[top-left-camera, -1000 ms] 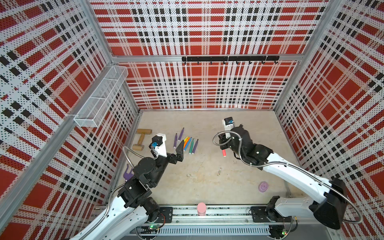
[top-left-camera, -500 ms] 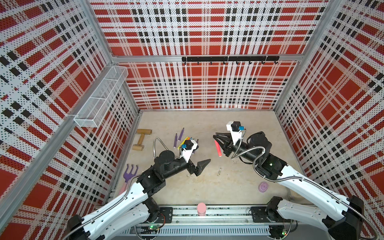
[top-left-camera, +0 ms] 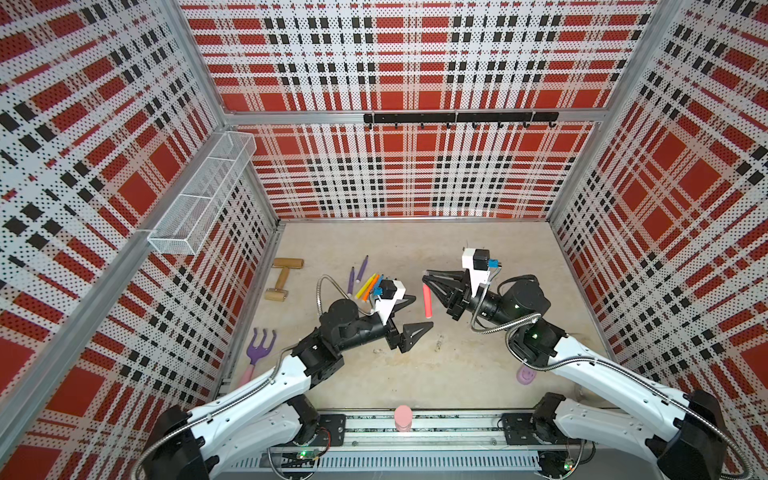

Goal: Remove pen caps from pens
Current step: Open the pen cap on the pen.

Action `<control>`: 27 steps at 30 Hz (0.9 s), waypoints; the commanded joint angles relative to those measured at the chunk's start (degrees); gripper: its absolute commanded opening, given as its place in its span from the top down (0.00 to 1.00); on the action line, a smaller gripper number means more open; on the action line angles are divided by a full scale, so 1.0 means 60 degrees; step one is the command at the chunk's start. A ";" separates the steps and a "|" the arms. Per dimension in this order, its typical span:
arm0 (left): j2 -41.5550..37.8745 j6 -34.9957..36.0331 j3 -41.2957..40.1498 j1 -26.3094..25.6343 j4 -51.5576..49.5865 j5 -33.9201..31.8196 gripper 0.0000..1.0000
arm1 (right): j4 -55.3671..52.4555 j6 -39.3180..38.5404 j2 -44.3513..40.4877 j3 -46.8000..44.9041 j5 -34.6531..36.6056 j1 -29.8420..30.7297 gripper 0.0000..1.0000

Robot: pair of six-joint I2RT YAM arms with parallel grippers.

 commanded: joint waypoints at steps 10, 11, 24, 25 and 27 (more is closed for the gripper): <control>0.0371 -0.0291 0.0295 -0.0112 0.1250 0.0198 0.13 | 0.1236 0.0539 -0.0011 -0.0203 -0.0363 0.0004 0.91; 0.0358 -0.0323 0.0311 -0.0113 0.1269 0.0230 0.14 | 0.1265 0.0546 -0.0011 -0.0254 -0.0331 -0.0001 0.91; 0.0858 -0.0643 0.0617 -0.0027 0.1313 0.0679 0.48 | 0.1728 0.0811 0.0058 -0.0559 -0.0309 -0.0005 0.91; 0.0888 -0.0660 0.0627 -0.0012 0.1311 0.0746 0.52 | 0.1712 0.0799 0.0035 -0.0556 -0.0302 -0.0009 0.91; 0.0918 -0.0712 0.0639 0.0034 0.1305 0.0795 0.62 | 0.1663 0.0786 -0.0010 -0.0550 -0.0279 0.0005 0.91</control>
